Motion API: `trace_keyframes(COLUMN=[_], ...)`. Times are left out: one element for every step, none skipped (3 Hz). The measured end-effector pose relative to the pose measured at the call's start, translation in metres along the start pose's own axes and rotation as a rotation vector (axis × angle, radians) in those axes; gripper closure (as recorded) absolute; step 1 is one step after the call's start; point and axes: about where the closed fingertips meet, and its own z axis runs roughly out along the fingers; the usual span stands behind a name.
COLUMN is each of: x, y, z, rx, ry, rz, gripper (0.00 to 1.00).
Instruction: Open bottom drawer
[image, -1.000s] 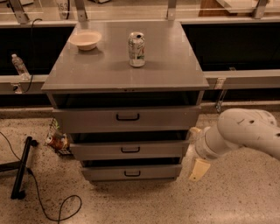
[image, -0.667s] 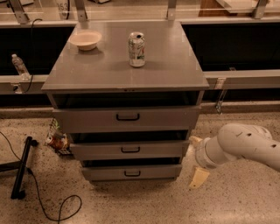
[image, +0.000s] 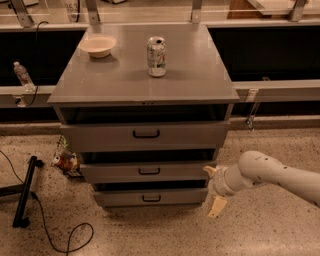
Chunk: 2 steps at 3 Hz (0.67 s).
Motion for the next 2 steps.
trace_keyframes(x=[0.001,0.017], y=[-0.001,-0.014], z=[0.003,0.046], rx=[0.002,0.015], ry=[0.002,0.026], rz=[0.0,0.005], gripper=[0.0,0.0])
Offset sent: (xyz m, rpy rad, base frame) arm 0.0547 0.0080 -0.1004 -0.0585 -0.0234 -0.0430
